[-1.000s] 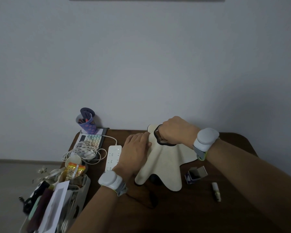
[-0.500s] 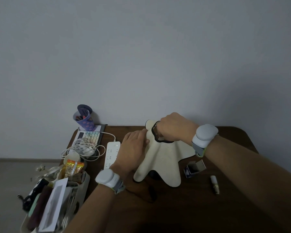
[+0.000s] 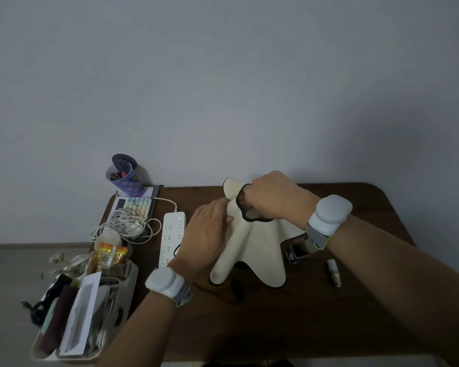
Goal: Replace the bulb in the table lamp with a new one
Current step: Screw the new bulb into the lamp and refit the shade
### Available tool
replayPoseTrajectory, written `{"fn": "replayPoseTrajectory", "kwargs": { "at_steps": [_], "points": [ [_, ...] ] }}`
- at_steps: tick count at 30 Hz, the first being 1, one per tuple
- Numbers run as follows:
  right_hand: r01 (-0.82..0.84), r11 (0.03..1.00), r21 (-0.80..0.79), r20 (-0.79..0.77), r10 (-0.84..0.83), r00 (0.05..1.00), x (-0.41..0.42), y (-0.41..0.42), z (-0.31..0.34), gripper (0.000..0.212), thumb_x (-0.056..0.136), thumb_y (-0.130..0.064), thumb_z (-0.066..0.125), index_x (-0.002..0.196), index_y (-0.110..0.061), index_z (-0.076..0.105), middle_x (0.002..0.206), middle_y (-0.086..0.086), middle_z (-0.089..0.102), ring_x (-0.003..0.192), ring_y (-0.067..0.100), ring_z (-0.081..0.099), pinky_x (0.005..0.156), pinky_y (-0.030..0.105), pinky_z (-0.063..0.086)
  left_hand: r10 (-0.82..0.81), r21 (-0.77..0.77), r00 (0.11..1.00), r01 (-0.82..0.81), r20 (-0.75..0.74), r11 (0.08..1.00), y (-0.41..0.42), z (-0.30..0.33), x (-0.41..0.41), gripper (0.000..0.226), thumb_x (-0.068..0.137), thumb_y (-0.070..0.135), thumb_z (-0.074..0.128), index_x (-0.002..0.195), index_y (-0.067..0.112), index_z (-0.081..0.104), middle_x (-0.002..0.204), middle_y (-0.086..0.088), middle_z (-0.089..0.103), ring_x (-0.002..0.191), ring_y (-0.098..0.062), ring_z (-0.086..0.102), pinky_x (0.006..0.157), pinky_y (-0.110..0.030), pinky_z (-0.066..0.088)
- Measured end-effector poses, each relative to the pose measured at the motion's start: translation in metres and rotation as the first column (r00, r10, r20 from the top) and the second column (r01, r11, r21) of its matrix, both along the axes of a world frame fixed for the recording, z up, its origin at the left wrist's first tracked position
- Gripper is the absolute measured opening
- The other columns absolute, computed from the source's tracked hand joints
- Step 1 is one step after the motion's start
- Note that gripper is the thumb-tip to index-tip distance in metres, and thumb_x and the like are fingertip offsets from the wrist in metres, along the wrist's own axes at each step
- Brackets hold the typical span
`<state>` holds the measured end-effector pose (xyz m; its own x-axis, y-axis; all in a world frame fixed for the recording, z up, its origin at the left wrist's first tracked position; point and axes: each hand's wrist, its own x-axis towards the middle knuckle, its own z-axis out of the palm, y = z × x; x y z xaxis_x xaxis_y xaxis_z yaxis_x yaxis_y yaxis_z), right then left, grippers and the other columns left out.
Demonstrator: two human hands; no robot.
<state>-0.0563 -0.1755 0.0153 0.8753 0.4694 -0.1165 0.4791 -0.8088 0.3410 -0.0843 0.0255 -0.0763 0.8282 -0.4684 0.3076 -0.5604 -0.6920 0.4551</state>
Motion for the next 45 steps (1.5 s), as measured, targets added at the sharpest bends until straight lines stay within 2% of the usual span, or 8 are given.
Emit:
{"fn": "replayPoseTrajectory", "kwargs": {
  "at_steps": [9,20,22,24,28,35,41,45],
  "points": [
    [0.001,0.999,-0.046,0.011,0.000,1.000,0.001,-0.005,-0.004,0.047,0.088,-0.027,0.060,0.068,-0.018,0.018,0.061,-0.003,0.039,0.047,0.018,0.034,0.049,0.029,0.018,-0.007,-0.014,1.000,0.007,0.003,1.000,-0.002,0.001,-0.003,0.034,0.107,0.024,0.049,0.140,0.013,0.048,0.124,-0.003,0.063,0.111,-0.022,0.059,0.103,-0.042,0.046],
    [0.069,0.995,0.073,-0.135,-0.059,0.989,-0.003,0.001,0.009,0.040,0.088,-0.022,0.051,0.070,-0.017,0.015,0.075,0.010,0.063,0.066,0.032,0.062,0.061,0.033,0.036,-0.009,-0.030,0.998,0.008,-0.058,1.000,-0.004,0.006,-0.004,0.035,0.107,0.028,0.045,0.140,0.015,0.045,0.127,-0.002,0.059,0.107,-0.018,0.057,0.092,-0.038,0.050],
    [0.040,0.998,0.038,-0.141,-0.035,0.989,-0.001,0.000,0.009,0.028,0.088,-0.021,0.048,0.073,-0.014,0.025,0.079,0.009,0.065,0.071,0.033,0.065,0.060,0.033,0.034,-0.007,-0.030,0.997,0.004,-0.076,1.000,-0.004,0.006,-0.005,0.036,0.108,0.030,0.041,0.141,0.016,0.043,0.129,-0.001,0.057,0.108,-0.018,0.056,0.086,-0.038,0.052],
    [0.014,1.000,0.012,-0.120,-0.013,0.993,0.002,-0.002,0.010,0.011,0.087,-0.021,0.047,0.086,-0.011,0.050,0.082,0.007,0.066,0.072,0.032,0.065,0.057,0.032,0.029,0.004,-0.025,0.997,-0.006,-0.082,1.000,-0.004,0.005,-0.006,0.038,0.108,0.034,0.038,0.142,0.017,0.042,0.129,0.000,0.057,0.109,-0.017,0.056,0.082,-0.039,0.054],
    [0.000,0.999,-0.034,-0.077,-0.003,0.997,0.004,-0.002,0.009,0.027,0.089,-0.029,0.049,0.096,-0.012,0.068,0.080,0.003,0.064,0.061,0.027,0.050,0.050,0.030,0.019,0.006,-0.019,0.996,-0.007,-0.086,1.000,-0.004,0.005,-0.004,0.039,0.109,0.033,0.039,0.143,0.016,0.042,0.129,-0.001,0.056,0.110,-0.018,0.056,0.081,-0.041,0.055],
    [0.019,0.996,-0.084,-0.067,-0.025,0.997,0.010,0.000,0.005,0.012,0.091,-0.026,0.054,0.083,-0.017,0.053,0.065,-0.003,0.039,0.050,0.016,0.034,0.049,0.029,0.020,0.020,-0.031,0.995,-0.023,-0.102,0.999,-0.005,0.006,-0.002,0.038,0.109,0.034,0.040,0.142,0.017,0.041,0.130,0.000,0.056,0.111,-0.016,0.055,0.082,-0.038,0.054],
    [-0.009,0.994,-0.106,-0.092,-0.001,0.996,0.016,0.001,0.007,0.029,0.091,-0.026,0.055,0.067,-0.018,0.041,0.064,-0.003,0.041,0.050,0.016,0.036,0.049,0.028,0.022,0.025,-0.044,0.993,-0.030,-0.112,0.999,-0.005,0.007,-0.002,0.038,0.109,0.035,0.039,0.142,0.015,0.043,0.129,0.000,0.056,0.109,-0.016,0.056,0.082,-0.036,0.053],
    [-0.016,0.994,-0.105,-0.094,0.006,0.996,0.019,0.002,0.006,0.026,0.091,-0.023,0.055,0.068,-0.017,0.044,0.064,-0.003,0.041,0.050,0.016,0.036,0.049,0.028,0.022,0.028,-0.051,0.991,-0.034,-0.129,0.998,-0.004,0.009,-0.001,0.039,0.109,0.034,0.040,0.144,0.014,0.044,0.130,-0.001,0.057,0.111,-0.016,0.056,0.086,-0.037,0.052]
  ]
}}
